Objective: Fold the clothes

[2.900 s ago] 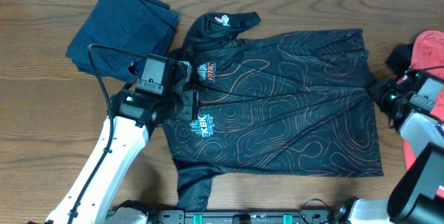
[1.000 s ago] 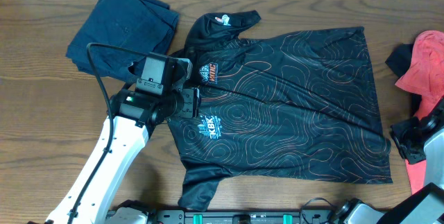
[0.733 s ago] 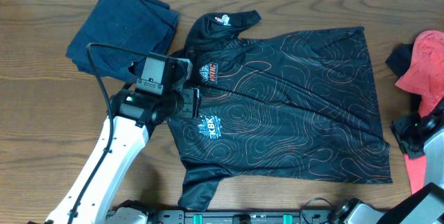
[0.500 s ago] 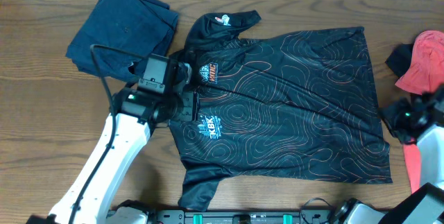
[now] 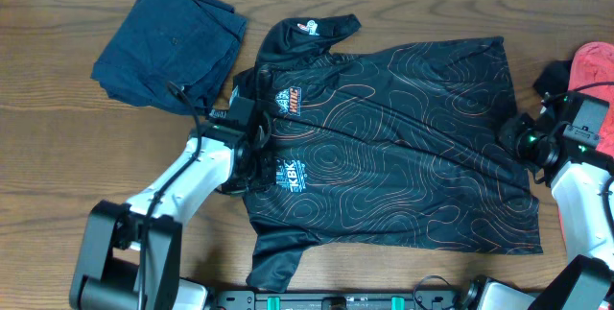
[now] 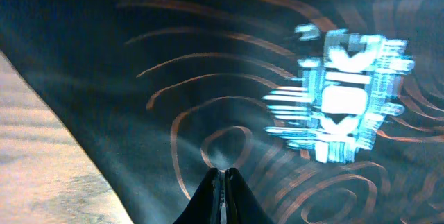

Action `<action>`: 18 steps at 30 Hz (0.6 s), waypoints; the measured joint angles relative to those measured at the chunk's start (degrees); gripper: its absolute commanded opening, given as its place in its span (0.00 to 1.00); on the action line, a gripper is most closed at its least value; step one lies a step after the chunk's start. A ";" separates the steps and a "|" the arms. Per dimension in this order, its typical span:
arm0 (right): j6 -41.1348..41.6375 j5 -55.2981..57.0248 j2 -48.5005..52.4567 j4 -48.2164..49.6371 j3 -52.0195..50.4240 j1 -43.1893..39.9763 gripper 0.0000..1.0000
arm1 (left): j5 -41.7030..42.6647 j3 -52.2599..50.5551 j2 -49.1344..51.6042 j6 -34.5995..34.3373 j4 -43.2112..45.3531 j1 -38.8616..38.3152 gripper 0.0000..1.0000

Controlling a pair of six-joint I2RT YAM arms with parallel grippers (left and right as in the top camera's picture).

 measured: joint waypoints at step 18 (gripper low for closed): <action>0.00 1.05 12.96 12.66 0.00 3.67 0.32 | -4.20 -4.72 -0.52 -8.74 -5.07 5.79 0.06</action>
